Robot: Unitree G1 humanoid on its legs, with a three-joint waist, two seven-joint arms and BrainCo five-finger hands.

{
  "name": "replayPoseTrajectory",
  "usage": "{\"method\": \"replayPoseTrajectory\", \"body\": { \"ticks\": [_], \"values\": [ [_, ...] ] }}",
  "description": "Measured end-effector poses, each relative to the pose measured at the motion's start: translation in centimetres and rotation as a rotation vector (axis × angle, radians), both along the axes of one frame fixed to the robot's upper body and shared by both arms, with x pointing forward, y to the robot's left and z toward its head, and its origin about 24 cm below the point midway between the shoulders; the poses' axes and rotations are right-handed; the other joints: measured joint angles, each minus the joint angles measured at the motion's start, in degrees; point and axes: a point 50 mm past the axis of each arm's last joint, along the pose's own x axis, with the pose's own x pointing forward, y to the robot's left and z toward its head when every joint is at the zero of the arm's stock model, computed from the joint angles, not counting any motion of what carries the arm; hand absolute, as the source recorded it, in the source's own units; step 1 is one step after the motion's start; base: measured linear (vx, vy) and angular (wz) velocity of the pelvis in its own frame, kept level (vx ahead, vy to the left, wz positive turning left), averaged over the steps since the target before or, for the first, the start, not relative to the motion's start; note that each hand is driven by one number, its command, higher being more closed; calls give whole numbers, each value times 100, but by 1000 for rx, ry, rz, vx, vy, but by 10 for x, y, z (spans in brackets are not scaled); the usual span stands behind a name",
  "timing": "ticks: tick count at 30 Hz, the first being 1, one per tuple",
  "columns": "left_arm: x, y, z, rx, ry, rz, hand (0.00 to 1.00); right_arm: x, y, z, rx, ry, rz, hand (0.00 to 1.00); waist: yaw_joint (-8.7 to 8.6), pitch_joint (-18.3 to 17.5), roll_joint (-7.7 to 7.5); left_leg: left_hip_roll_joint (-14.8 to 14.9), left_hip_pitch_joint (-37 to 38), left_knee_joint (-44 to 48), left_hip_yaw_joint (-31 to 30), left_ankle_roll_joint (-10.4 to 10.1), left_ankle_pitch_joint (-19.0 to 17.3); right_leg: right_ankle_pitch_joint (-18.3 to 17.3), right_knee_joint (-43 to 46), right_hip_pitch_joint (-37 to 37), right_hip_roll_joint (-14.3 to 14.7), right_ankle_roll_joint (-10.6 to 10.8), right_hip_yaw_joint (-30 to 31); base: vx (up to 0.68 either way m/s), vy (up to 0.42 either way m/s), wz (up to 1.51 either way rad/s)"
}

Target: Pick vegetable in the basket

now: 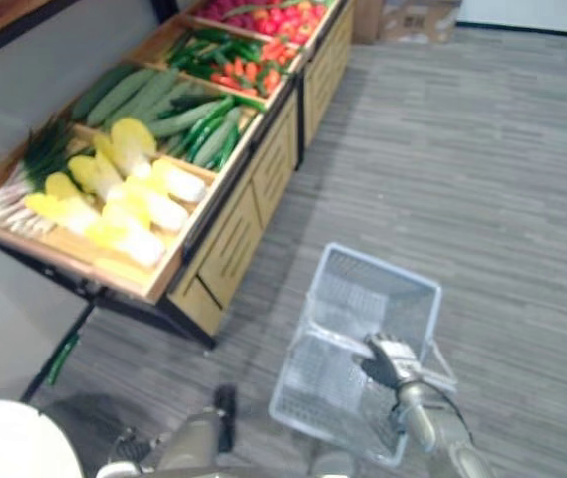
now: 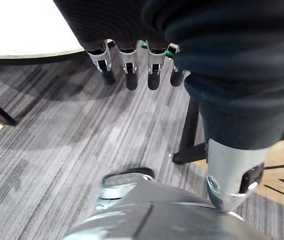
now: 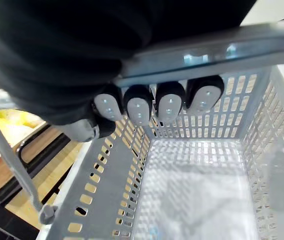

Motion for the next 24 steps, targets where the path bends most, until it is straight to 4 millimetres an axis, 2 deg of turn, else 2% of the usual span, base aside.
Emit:
{"method": "replayPoseTrajectory", "body": {
  "ticks": [1,2,3,4,6,9,10,11,12,13,15,17,18,19,21,24],
  "values": [
    [-8,-3,-2,-7,21,8,0,-2,-1,-3,-3,15,0,100,0,-107,88,36,31,18,-89,-284,-423,-113,7,40,22,111,59,427,412,-4],
    [-9,12,0,26,33,15,0,-6,8,-13,38,44,-24,100,-33,-210,-259,-286,15,61,20,-224,-521,-174,-20,61,-256,98,242,348,309,15],
    [-9,16,1,38,31,12,0,-6,10,-14,44,46,-17,100,-15,-215,-334,-350,6,66,46,-193,-543,-171,-37,40,-292,97,336,384,295,15],
    [-9,30,4,77,28,9,0,-4,19,-14,60,45,27,100,42,-217,-560,-498,-29,241,173,-106,-755,72,-124,7,-413,105,610,223,148,-17],
    [-13,31,3,80,46,0,0,1,23,-10,71,20,50,100,106,-221,-557,-432,-3,431,324,-43,-964,466,-182,-30,-415,194,891,230,174,-46],
    [-10,18,0,51,50,-51,0,9,28,-5,82,-14,72,100,121,-231,-547,-341,120,302,663,-7,-1063,969,-6,-442,-411,267,1472,148,196,-83],
    [-10,19,0,54,54,-49,0,14,32,-3,89,-32,80,100,136,-232,-544,-264,268,119,923,-4,-1075,1166,365,-838,-378,206,1803,96,254,-142],
    [-11,22,1,62,59,-60,0,20,37,0,96,-50,95,100,132,-229,-540,-199,468,-85,1193,-16,-1088,1373,886,-1279,-326,-51,1915,51,208,-135],
    [-11,23,1,66,60,-70,0,22,39,0,97,-54,99,100,133,-229,-542,-180,578,-177,1314,-7,-1081,1506,1087,-1435,-315,-144,1903,30,208,-114],
    [-7,24,2,70,56,-84,0,23,40,1,98,-59,102,100,119,-233,-532,-160,757,-277,1464,19,-1099,1822,1273,-1581,-316,-160,1879,18,185,-69],
    [1,25,4,77,32,-97,0,20,41,-4,107,-38,85,100,73,-294,-557,-198,927,-453,1671,72,-1102,2068,1122,-1595,-393,-88,1770,28,185,-53],
    [8,29,6,88,10,-100,0,17,43,-12,124,-9,65,100,84,-360,-657,-242,927,-573,1760,133,-1061,2050,841,-1584,-419,-49,1688,15,95,-31],
    [15,30,8,92,-8,-106,0,14,42,-17,123,15,54,100,94,-358,-671,-263,906,-709,1770,203,-993,2044,624,-1571,-407,-52,1680,-12,40,-14],
    [17,29,8,92,-15,-108,0,14,41,-19,119,25,49,100,92,-355,-666,-264,903,-762,1761,180,-984,2003,579,-1572,-402,-110,1700,-29,-5,-6],
    [20,29,9,92,-24,-110,0,15,37,-23,105,44,35,100,97,-345,-649,-231,852,-854,1548,151,-952,1410,606,-1588,-252,-272,1962,-40,-98,18],
    [24,29,10,95,-31,-113,0,15,34,-23,96,50,29,100,49,-338,-644,-214,736,-817,1070,-34,-840,905,933,-1595,31,-394,2393,-27,-227,81]
  ]
}}
